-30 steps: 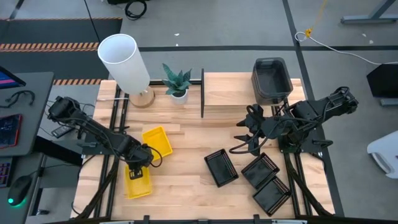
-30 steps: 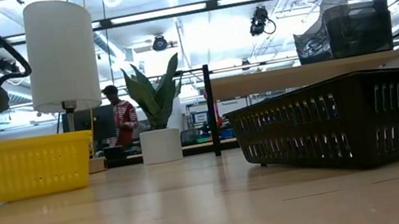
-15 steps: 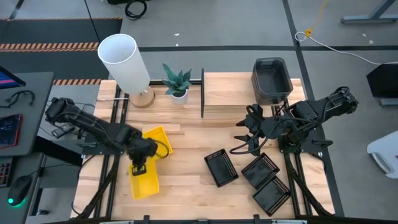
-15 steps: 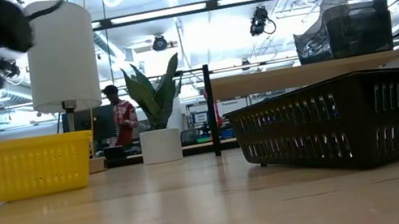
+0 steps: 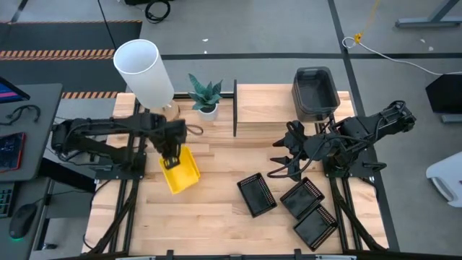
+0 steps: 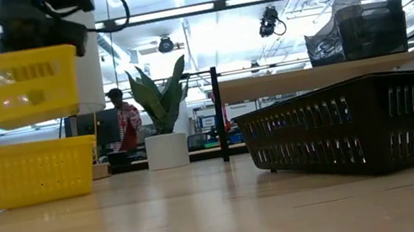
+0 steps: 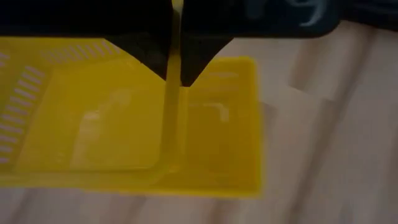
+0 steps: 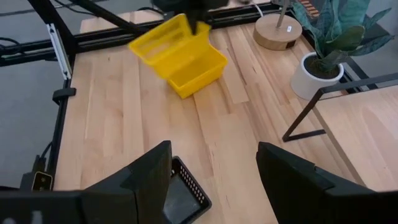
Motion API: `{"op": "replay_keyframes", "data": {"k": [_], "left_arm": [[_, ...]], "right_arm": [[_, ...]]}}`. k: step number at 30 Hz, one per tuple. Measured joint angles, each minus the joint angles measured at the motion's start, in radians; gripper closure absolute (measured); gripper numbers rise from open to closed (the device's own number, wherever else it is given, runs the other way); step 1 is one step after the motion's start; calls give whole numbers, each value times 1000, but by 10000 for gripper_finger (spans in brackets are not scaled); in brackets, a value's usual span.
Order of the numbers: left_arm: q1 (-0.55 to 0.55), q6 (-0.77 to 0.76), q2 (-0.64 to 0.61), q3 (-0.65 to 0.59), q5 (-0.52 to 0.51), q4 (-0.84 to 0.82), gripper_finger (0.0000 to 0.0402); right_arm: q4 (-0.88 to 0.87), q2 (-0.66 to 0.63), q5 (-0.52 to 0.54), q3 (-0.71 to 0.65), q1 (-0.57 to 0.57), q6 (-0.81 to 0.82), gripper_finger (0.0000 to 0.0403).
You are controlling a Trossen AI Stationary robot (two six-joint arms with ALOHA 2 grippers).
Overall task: Stack baskets on shelf by color
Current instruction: Stack the bottom yellow bin on top of the yellow bin, then stack the top left black bin on top of the top black bin
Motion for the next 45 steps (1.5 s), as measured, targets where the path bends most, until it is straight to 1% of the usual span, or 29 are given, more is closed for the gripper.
{"op": "replay_keyframes", "data": {"k": [4,8,13,16,18,21,23,26,28,30,33,36,40,42,45], "left_arm": [[108,79,21,0,-44,0,396],[167,158,61,0,-47,5,397],[161,235,132,0,-46,5,397],[152,256,179,0,-43,27,396],[143,258,209,0,-40,30,389],[133,251,240,0,-39,26,351],[133,236,252,0,-37,7,314],[133,228,254,0,-37,-25,257],[133,208,254,8,-37,-61,224],[128,185,253,28,-37,-95,201],[110,137,232,73,-38,-96,185],[69,50,202,119,-38,-40,184],[5,-79,160,168,-36,86,198],[-26,-148,145,176,-36,143,206],[-74,-232,134,184,-37,207,216]], "right_arm": [[1,0,2,0,0,0,163],[1,0,6,0,0,3,163],[1,0,23,0,0,6,163],[0,0,26,0,0,7,163],[-1,0,25,0,0,7,163],[-12,0,9,0,0,7,163],[-29,0,-24,0,0,8,163],[-70,0,-45,0,0,17,163],[-105,0,-50,0,0,48,163],[-154,0,-58,0,0,73,163],[-232,10,-87,-3,0,90,163],[-248,15,-118,-62,-1,90,163],[-219,16,-216,-216,-22,105,163],[-177,16,-268,-297,-38,128,163],[-94,16,-318,-376,-53,145,163]]}}
